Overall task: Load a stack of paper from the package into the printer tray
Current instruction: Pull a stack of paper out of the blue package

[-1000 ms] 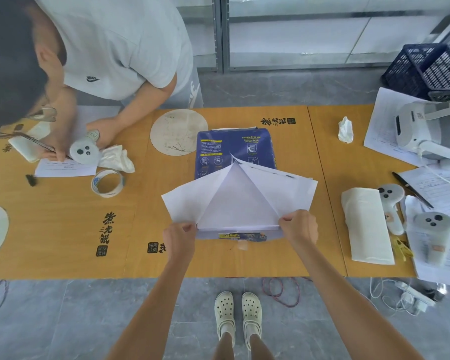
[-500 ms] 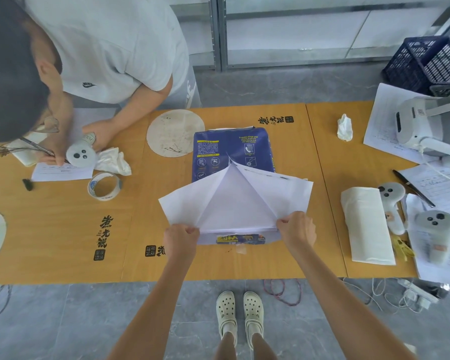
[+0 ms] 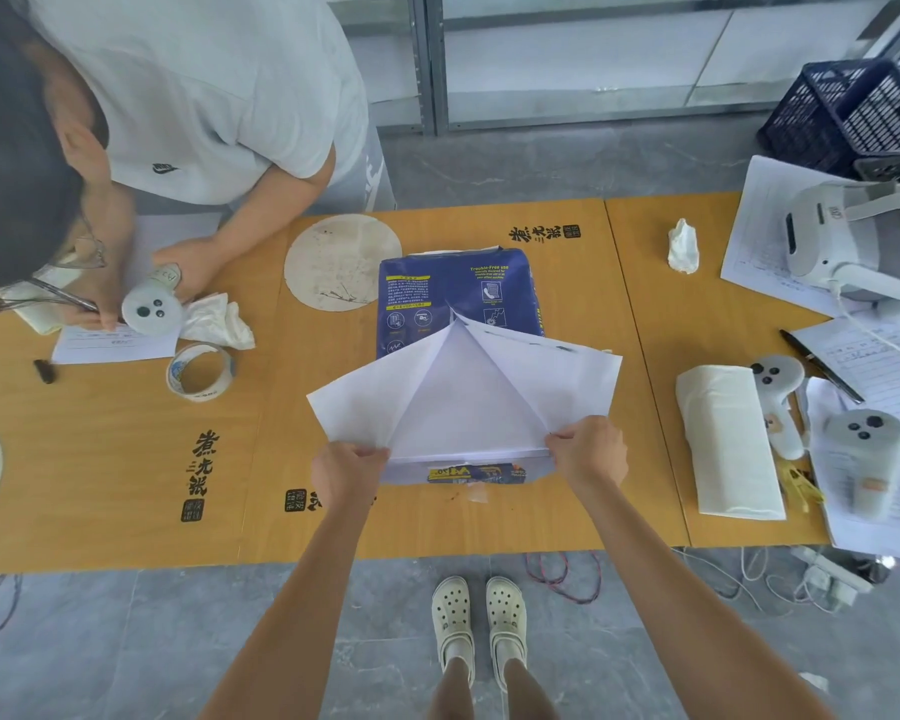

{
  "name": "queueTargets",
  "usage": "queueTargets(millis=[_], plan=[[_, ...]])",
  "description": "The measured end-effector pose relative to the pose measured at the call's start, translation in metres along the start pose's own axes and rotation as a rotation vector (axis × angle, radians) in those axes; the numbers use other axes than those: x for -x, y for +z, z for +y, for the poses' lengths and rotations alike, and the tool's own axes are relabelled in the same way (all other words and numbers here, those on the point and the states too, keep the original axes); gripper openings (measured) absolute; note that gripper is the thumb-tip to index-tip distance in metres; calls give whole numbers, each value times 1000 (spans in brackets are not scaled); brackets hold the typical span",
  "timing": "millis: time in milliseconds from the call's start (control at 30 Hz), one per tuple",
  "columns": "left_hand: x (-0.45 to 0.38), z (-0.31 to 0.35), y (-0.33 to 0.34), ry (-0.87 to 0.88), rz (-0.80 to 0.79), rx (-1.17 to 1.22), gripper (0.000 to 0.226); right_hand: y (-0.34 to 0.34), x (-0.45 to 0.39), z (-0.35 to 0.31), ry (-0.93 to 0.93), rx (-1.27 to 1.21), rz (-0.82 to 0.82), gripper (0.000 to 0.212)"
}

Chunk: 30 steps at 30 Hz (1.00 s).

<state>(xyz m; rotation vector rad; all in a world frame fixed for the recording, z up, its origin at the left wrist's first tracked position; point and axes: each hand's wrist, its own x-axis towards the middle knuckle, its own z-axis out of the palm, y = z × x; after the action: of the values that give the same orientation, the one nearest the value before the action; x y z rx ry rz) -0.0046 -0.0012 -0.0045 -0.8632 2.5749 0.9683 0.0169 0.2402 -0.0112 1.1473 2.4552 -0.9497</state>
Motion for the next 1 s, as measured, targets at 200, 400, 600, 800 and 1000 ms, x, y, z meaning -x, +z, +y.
queueTargets(millis=[200, 400, 600, 800, 1000], plan=[[-5, -6, -7, -66, -119, 136, 23, -8, -1, -1, 87, -166, -94, 12], [-7, -14, -13, -20, -217, 160, 19, -13, 7, 2, 142, -259, -127, 27], [8, -26, -21, 27, -278, 154, 14, -18, 26, 15, 163, -271, -178, 14], [28, -57, -20, 29, -320, 156, 32, -17, 42, 44, 174, -285, -248, 13], [47, -78, -22, -1, -355, 217, 18, -11, 54, 74, 168, -381, -289, 9]])
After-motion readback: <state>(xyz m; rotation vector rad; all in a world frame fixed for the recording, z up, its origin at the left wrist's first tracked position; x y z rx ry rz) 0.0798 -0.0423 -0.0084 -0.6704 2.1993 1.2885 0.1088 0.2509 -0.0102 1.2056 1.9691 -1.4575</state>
